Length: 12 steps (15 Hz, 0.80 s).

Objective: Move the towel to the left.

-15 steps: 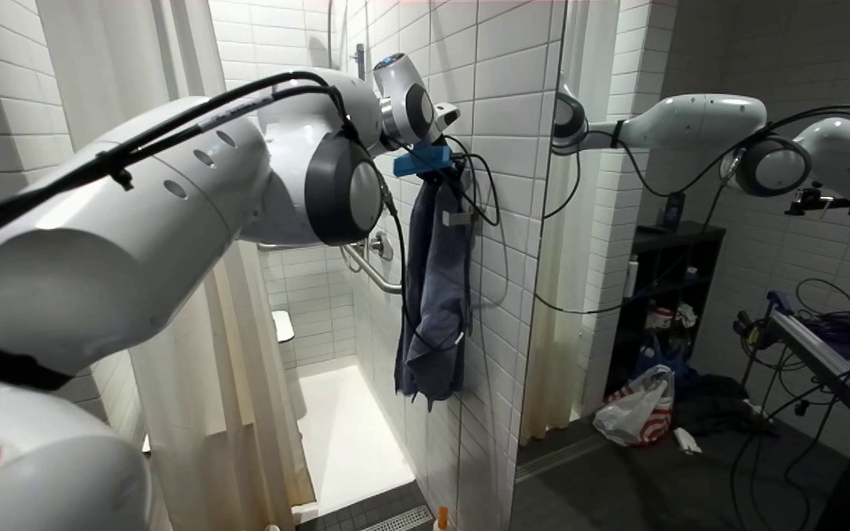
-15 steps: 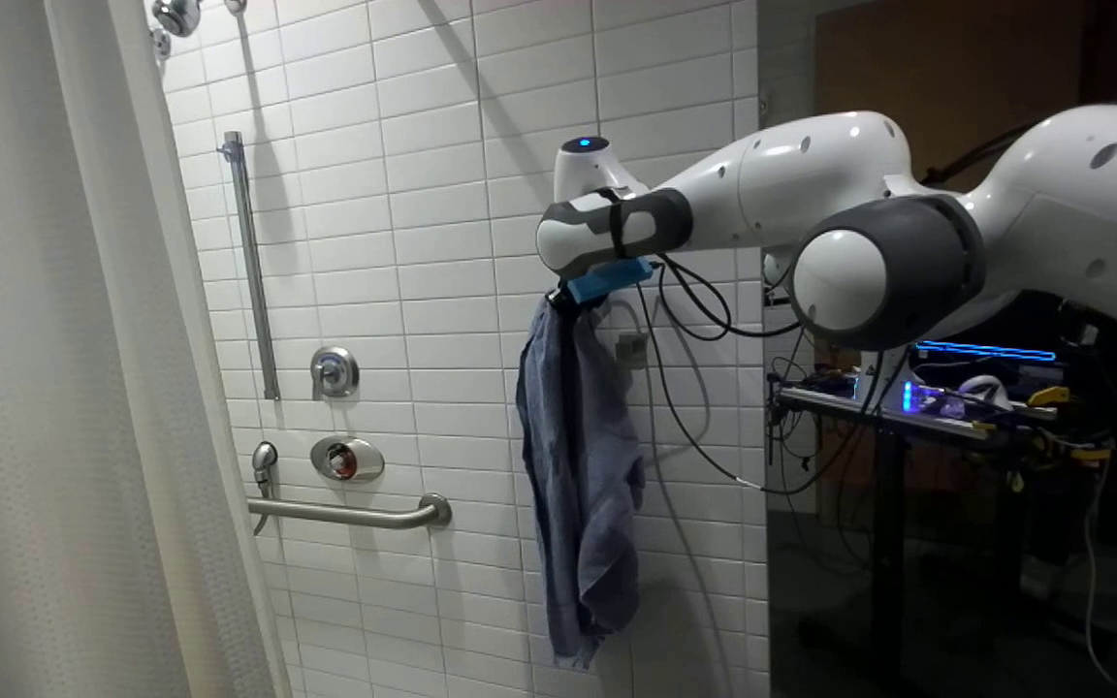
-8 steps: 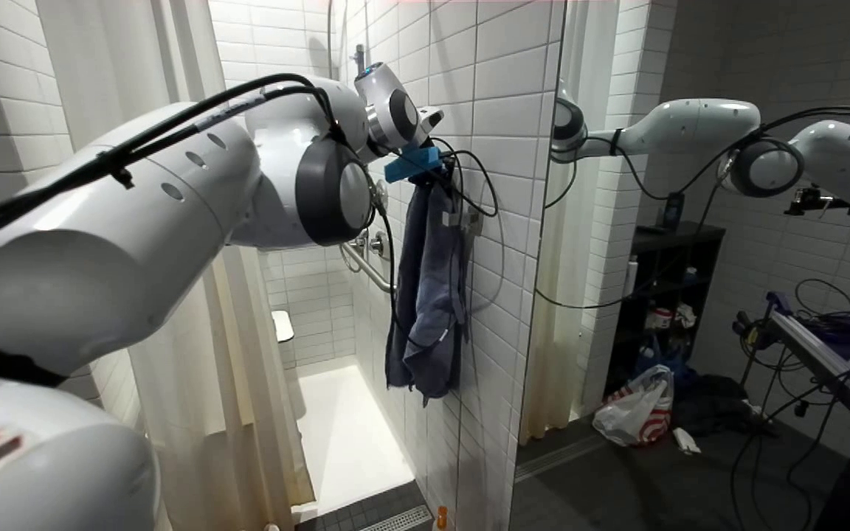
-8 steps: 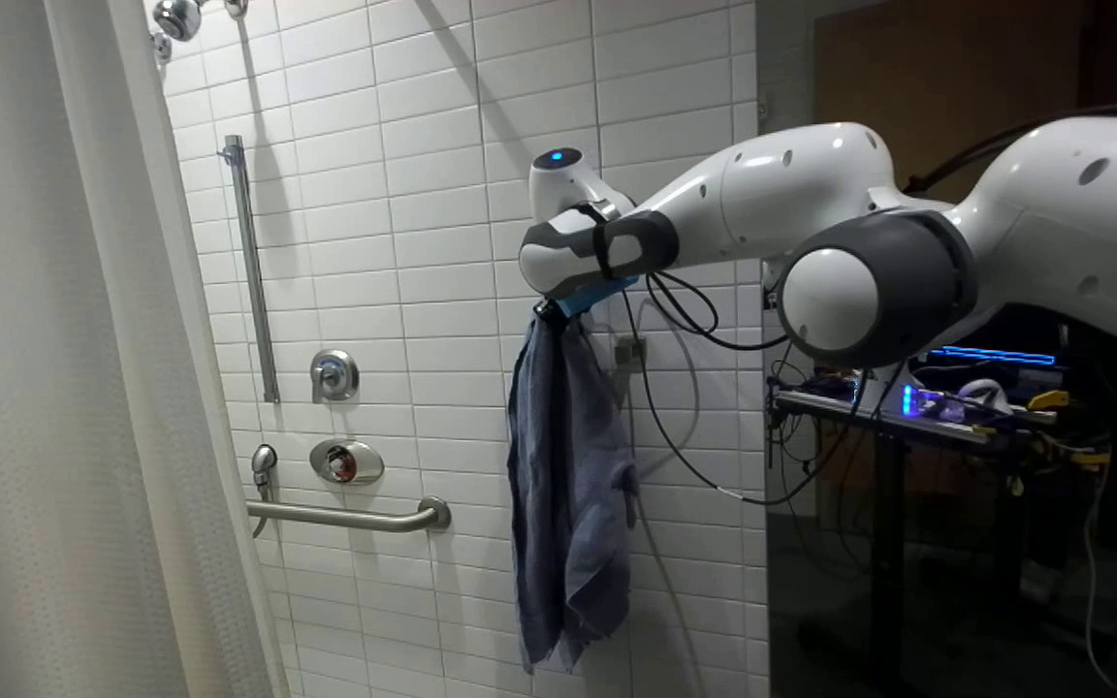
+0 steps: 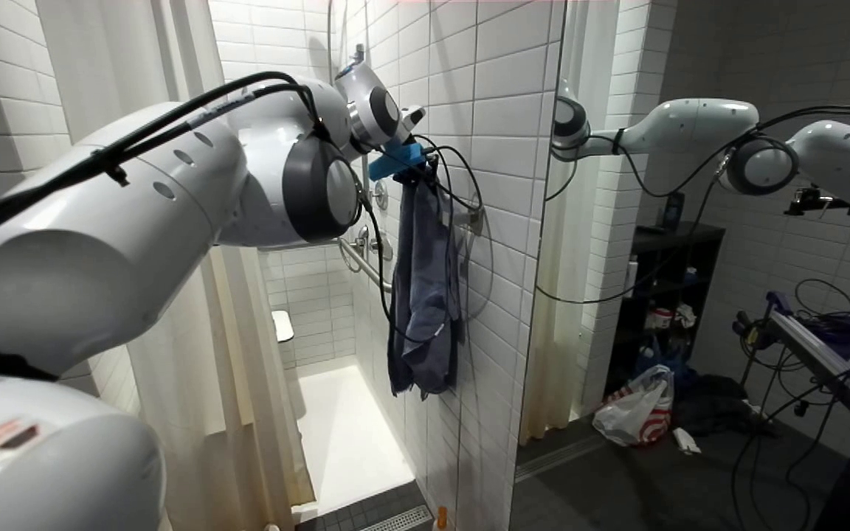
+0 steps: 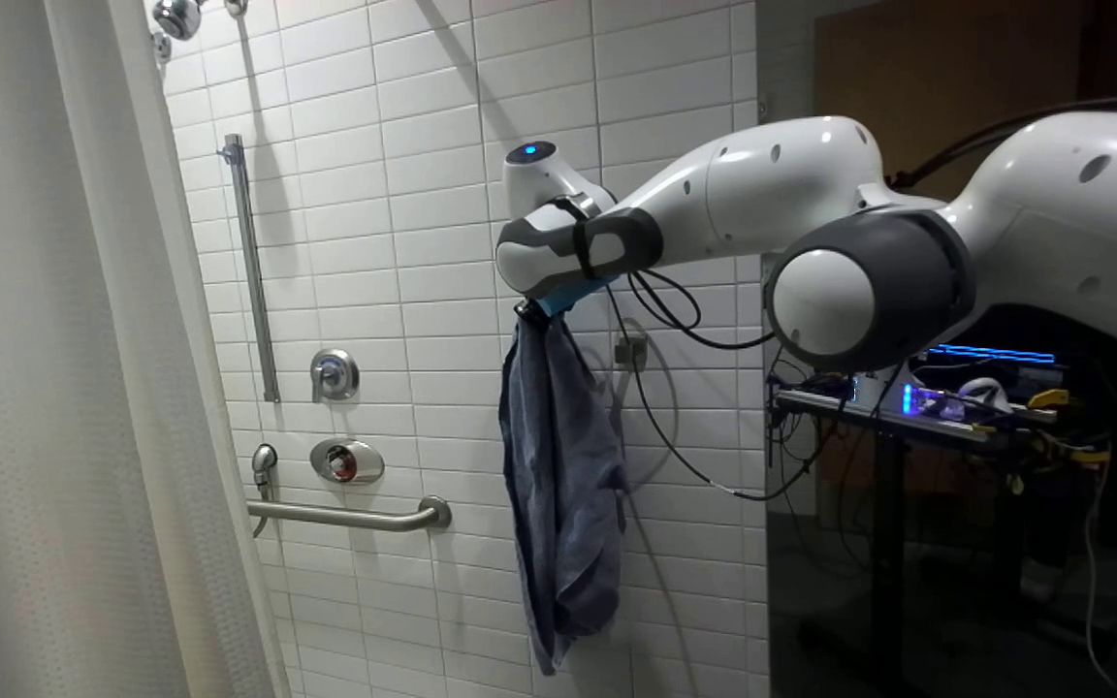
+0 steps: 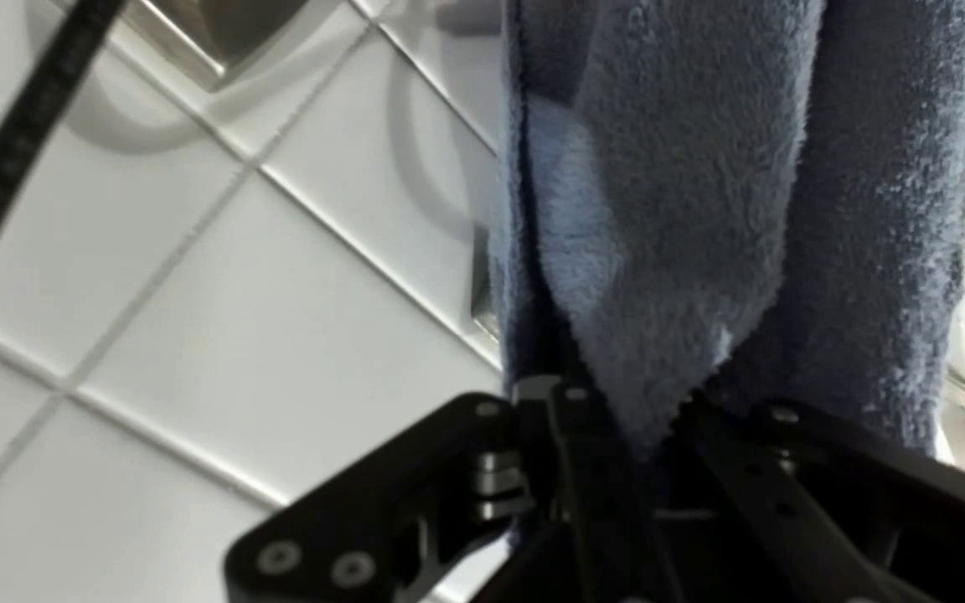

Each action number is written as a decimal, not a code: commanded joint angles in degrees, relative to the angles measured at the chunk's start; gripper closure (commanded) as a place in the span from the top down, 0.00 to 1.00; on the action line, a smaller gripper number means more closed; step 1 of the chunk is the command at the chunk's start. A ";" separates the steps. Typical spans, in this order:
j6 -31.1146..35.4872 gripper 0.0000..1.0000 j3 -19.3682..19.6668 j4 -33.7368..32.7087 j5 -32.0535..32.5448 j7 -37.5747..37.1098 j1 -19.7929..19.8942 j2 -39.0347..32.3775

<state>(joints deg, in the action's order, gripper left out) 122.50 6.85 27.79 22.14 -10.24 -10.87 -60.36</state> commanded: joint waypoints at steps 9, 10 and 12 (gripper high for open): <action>-5.50 0.02 1.08 -2.00 -0.60 0.55 -1.75 1.35; -5.90 0.02 0.53 -1.61 -1.17 1.20 -1.65 1.48; -6.93 0.02 -0.53 -1.05 -2.51 2.21 -1.02 1.77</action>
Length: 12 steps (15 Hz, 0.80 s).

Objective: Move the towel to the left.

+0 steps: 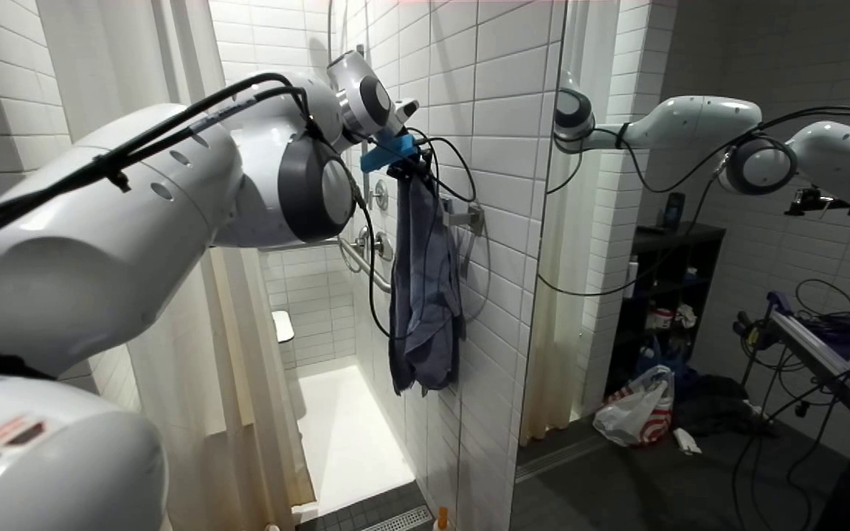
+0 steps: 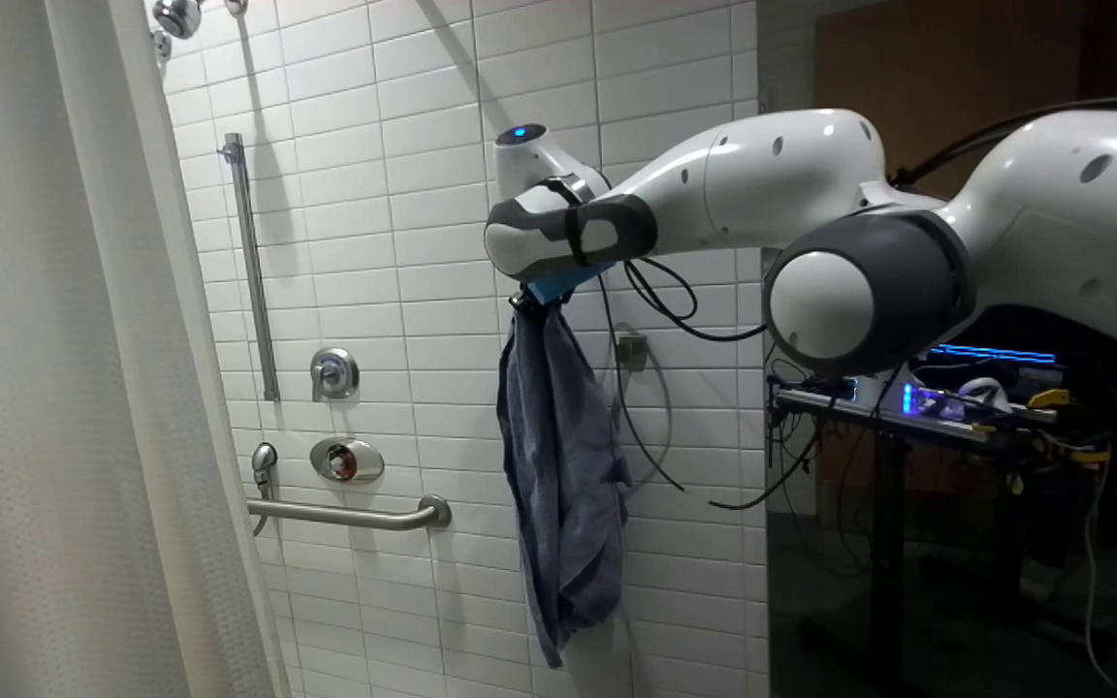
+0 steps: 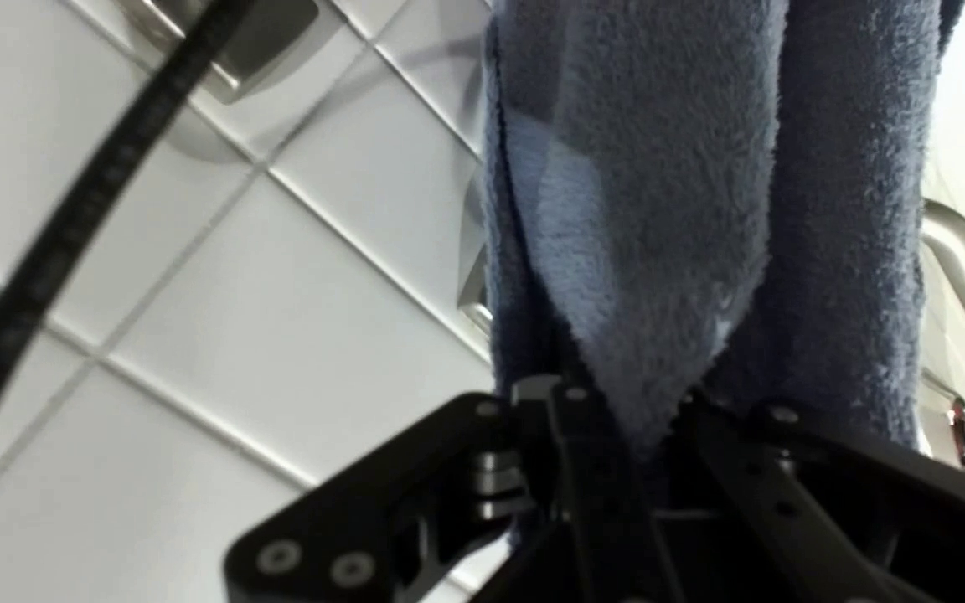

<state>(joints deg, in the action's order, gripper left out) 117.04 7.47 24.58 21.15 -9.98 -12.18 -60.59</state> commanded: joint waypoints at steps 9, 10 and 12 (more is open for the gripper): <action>-1.14 0.02 1.54 1.04 -0.83 1.07 1.27 0.74; -0.88 0.02 2.05 1.05 -0.42 1.00 1.26 0.62; -0.79 0.02 2.73 1.02 -0.25 1.08 1.19 0.44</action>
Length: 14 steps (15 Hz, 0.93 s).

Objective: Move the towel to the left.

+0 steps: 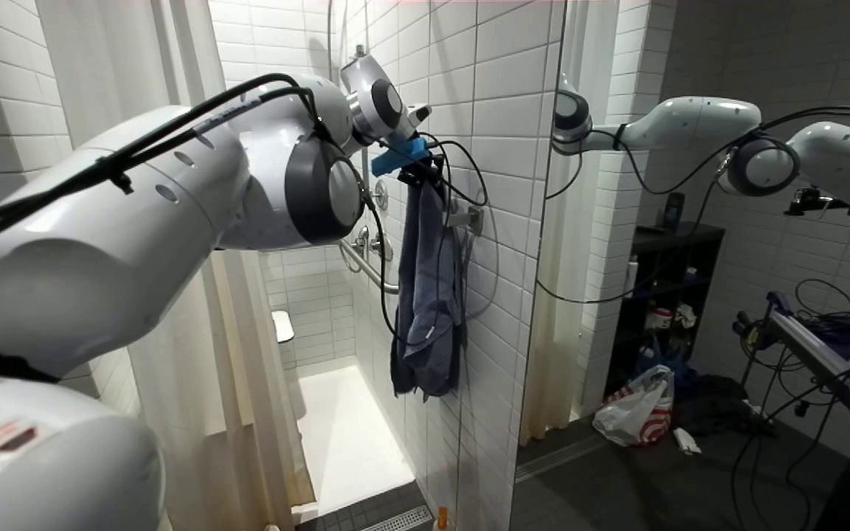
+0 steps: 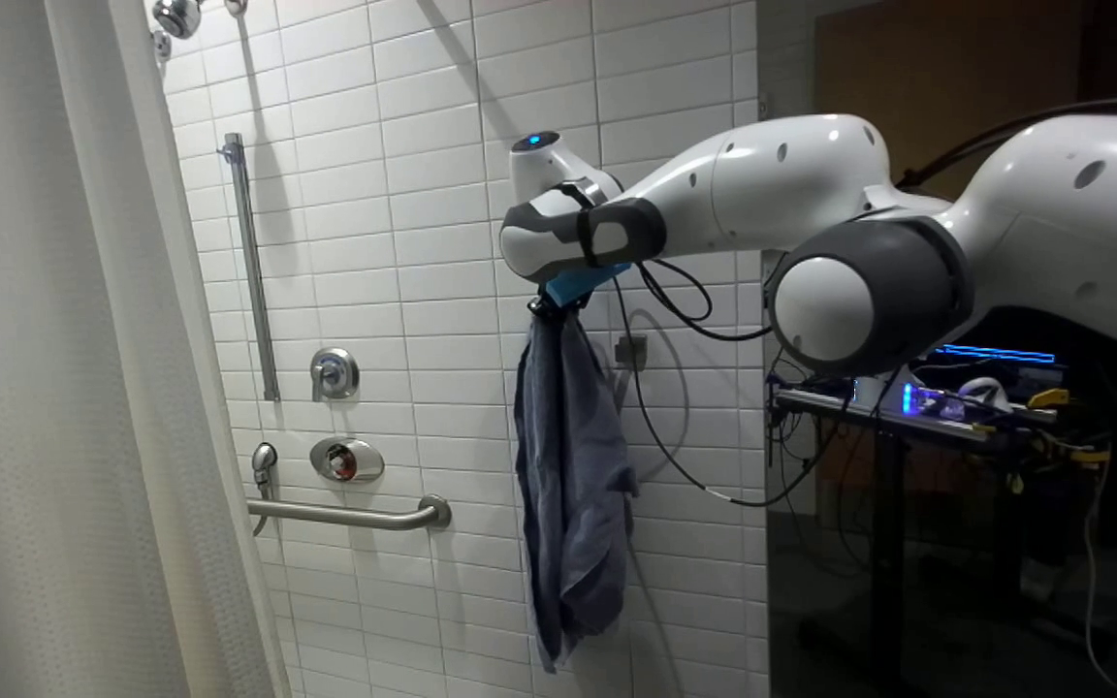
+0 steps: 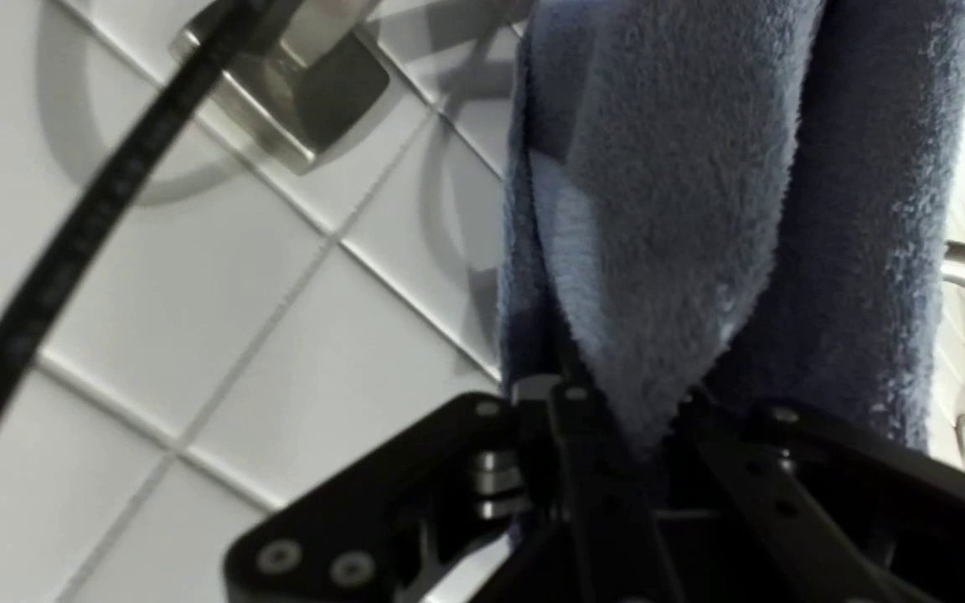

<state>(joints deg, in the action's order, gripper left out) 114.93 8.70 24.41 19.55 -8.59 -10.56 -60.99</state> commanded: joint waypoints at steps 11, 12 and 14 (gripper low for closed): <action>0.84 0.02 2.40 1.38 0.96 0.10 -0.60 0.65; 0.75 0.33 2.43 1.39 0.95 -0.05 -0.64 0.63; 0.45 0.39 2.54 1.47 0.99 -0.22 -0.72 0.66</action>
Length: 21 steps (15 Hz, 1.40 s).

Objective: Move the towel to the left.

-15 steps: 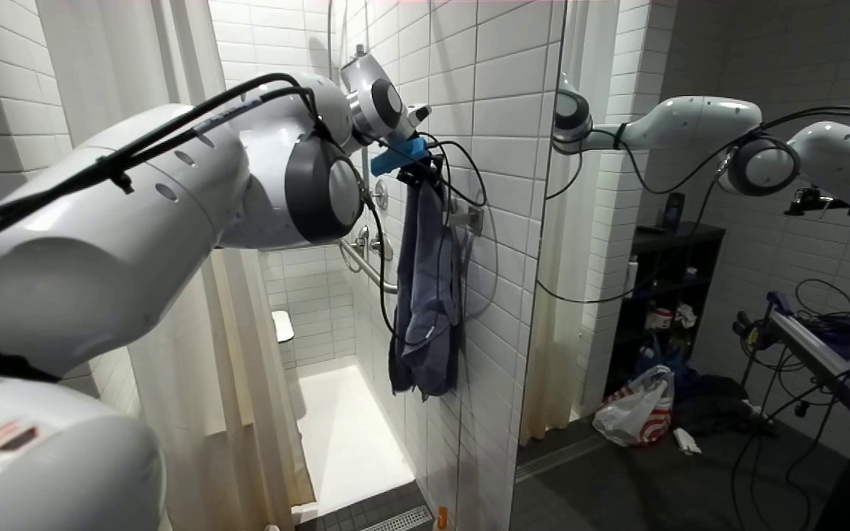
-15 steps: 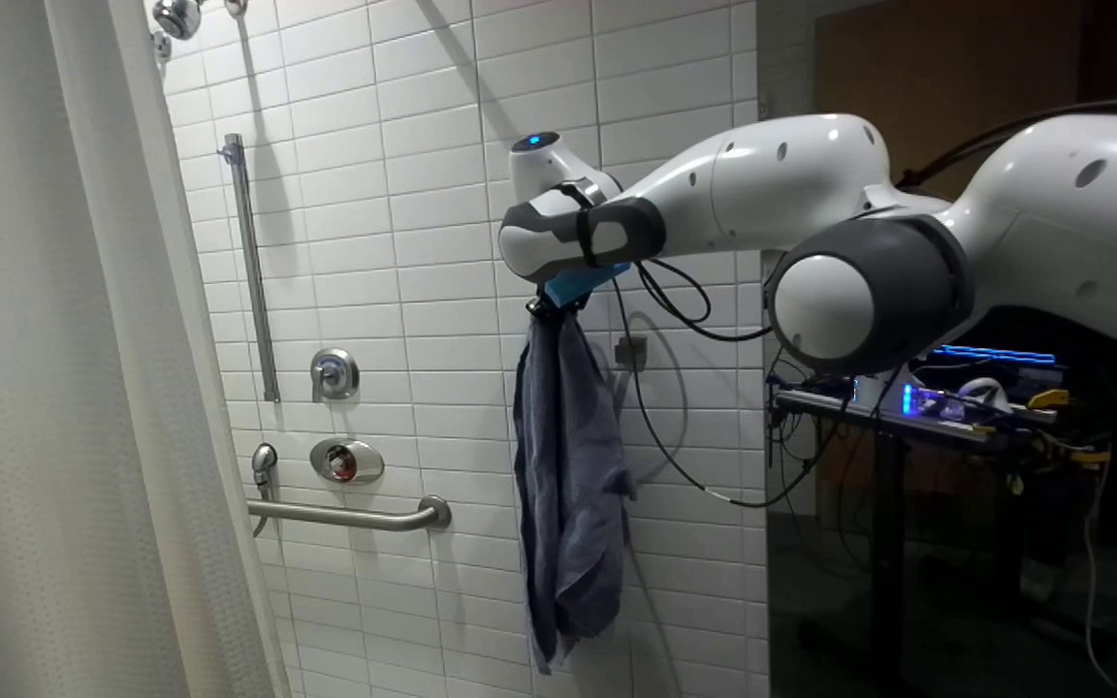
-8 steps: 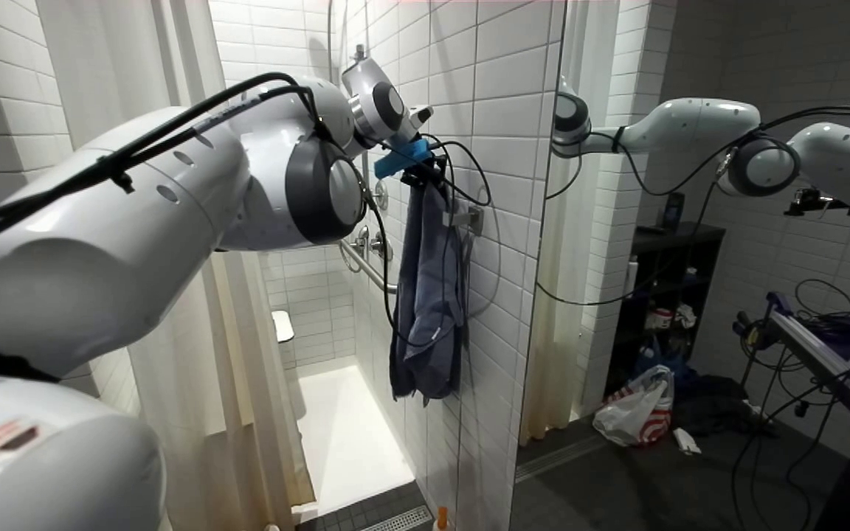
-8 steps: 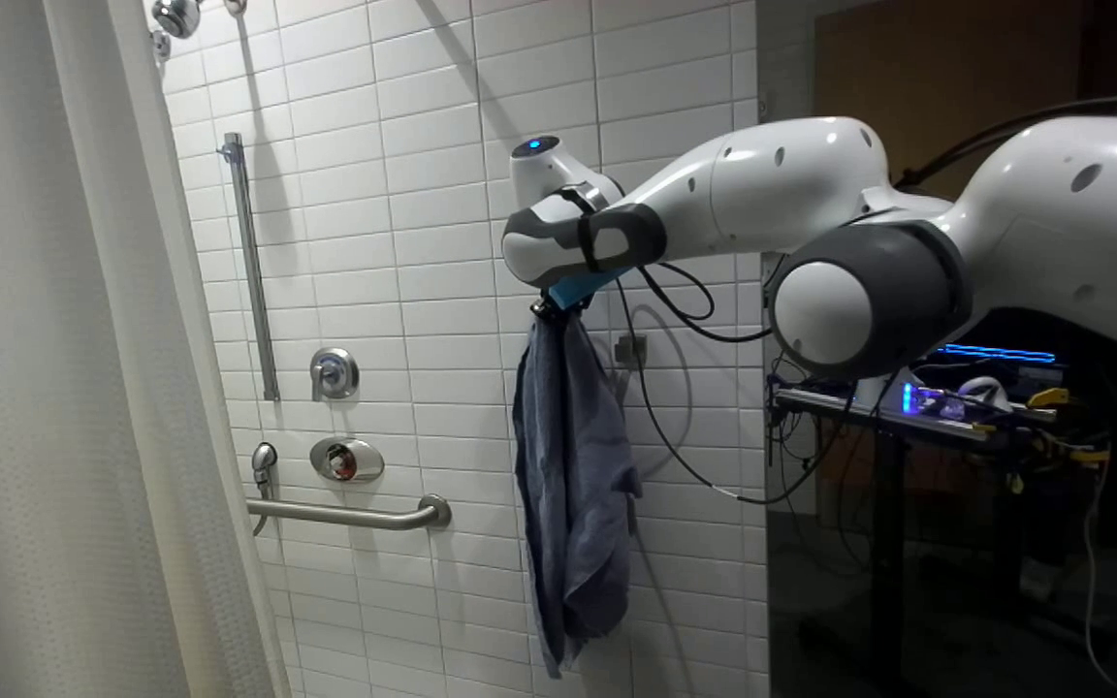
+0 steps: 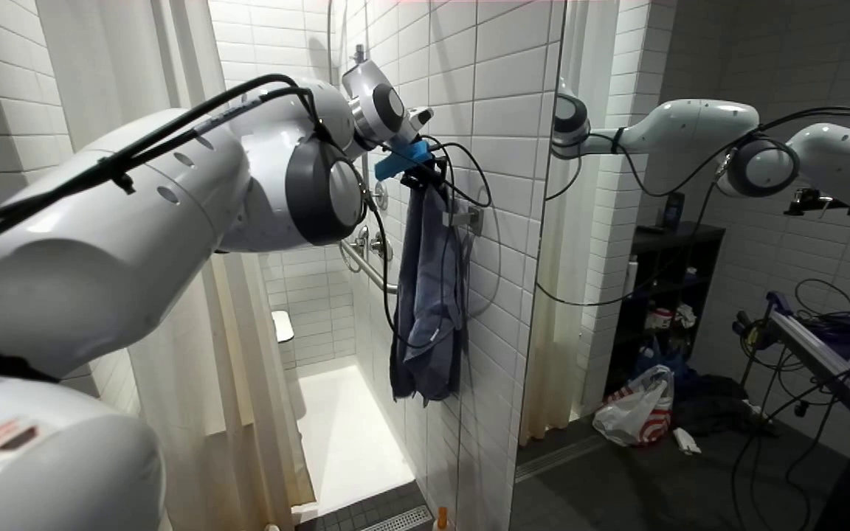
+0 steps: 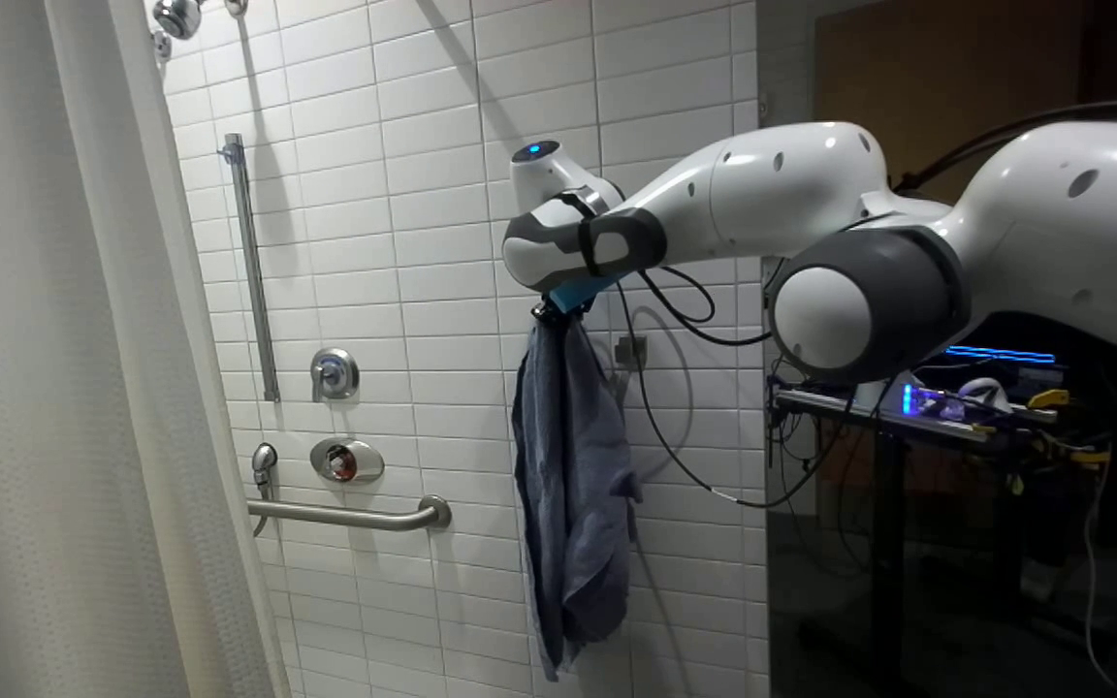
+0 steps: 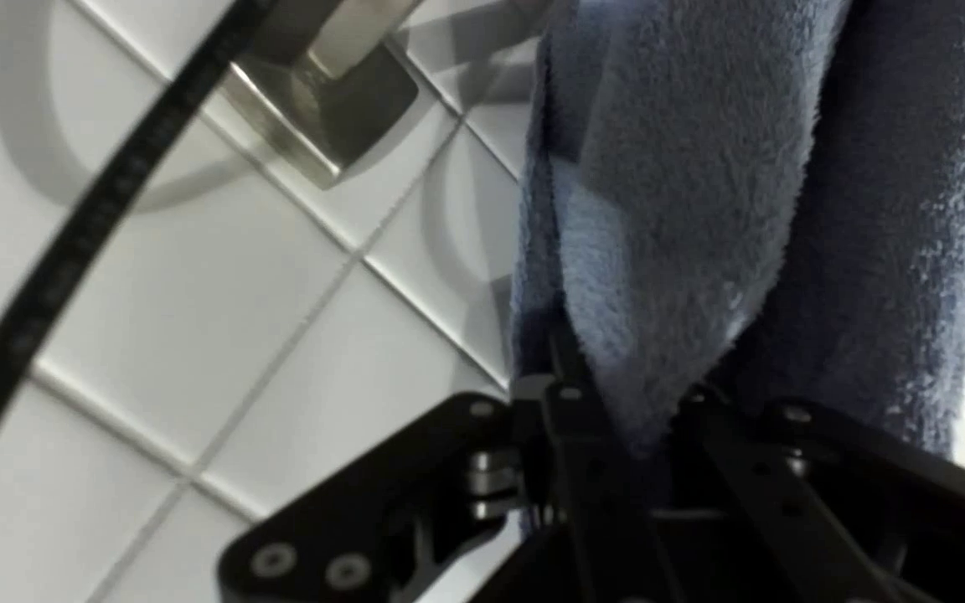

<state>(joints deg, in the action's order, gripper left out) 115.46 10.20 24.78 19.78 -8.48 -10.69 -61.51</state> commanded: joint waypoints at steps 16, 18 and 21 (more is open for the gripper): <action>-0.52 1.00 0.70 1.46 -1.13 -3.77 -0.60 1.77; -2.88 1.00 0.26 2.01 -1.99 -4.58 -0.74 2.28; -6.99 1.00 -0.66 2.48 -3.77 -3.99 -0.76 2.81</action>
<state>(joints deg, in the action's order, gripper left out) 112.60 10.46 24.72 17.58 -12.26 -11.02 -61.31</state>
